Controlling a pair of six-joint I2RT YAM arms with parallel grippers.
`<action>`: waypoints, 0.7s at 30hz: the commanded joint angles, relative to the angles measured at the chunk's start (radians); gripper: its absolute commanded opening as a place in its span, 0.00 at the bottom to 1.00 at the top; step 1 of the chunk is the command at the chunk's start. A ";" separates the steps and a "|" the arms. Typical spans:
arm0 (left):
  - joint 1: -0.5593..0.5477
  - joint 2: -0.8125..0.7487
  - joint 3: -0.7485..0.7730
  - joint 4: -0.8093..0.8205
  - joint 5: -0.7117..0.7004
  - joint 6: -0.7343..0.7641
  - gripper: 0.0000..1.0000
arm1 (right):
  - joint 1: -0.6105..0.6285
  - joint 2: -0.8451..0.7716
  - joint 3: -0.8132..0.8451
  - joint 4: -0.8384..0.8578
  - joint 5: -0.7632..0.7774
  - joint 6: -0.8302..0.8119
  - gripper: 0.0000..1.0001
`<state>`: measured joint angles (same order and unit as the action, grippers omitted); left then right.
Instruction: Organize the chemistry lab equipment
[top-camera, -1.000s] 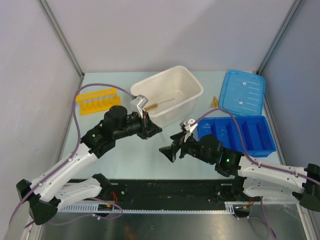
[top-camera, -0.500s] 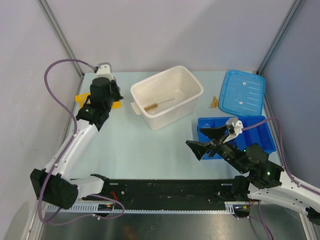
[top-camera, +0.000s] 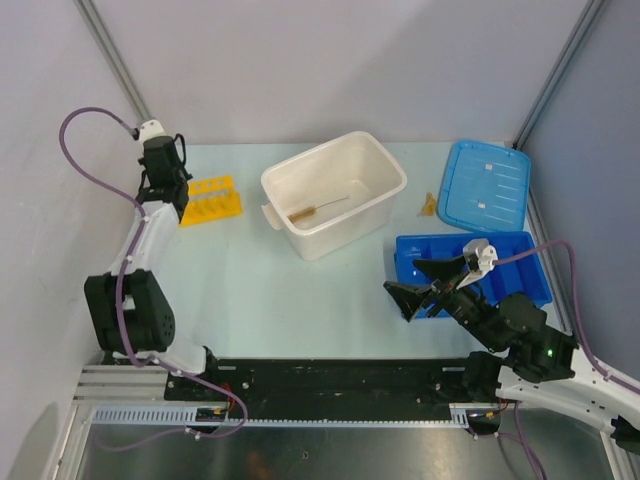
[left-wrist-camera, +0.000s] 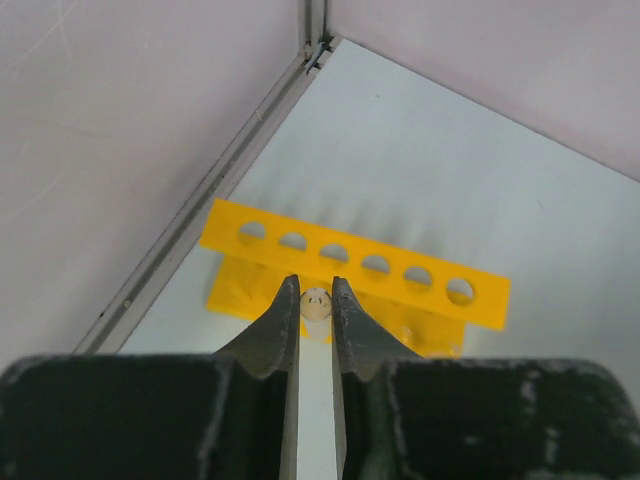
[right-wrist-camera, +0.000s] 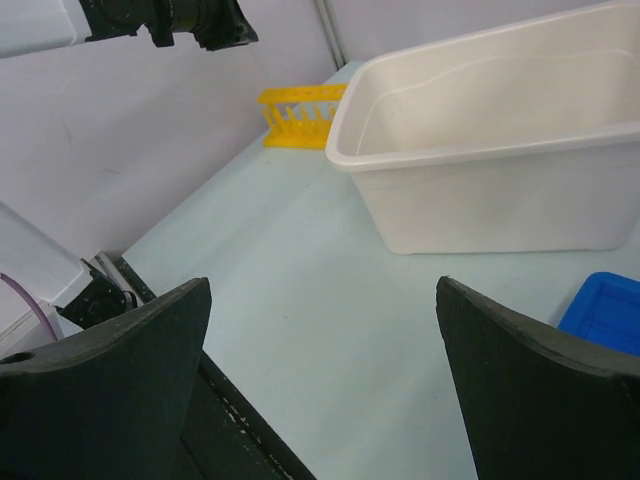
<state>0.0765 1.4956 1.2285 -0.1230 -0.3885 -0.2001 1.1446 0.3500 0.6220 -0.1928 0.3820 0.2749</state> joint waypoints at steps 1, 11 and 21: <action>0.030 0.082 0.090 0.081 0.023 0.024 0.12 | 0.004 0.025 0.005 0.018 0.025 -0.013 0.99; 0.037 0.177 0.097 0.084 0.019 0.020 0.14 | 0.004 0.110 0.005 0.064 0.030 -0.010 0.99; 0.044 0.194 0.066 0.093 0.016 0.020 0.15 | 0.004 0.142 0.005 0.094 0.041 -0.024 0.99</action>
<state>0.1104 1.6814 1.2869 -0.0814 -0.3630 -0.1993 1.1446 0.4896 0.6216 -0.1581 0.4034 0.2676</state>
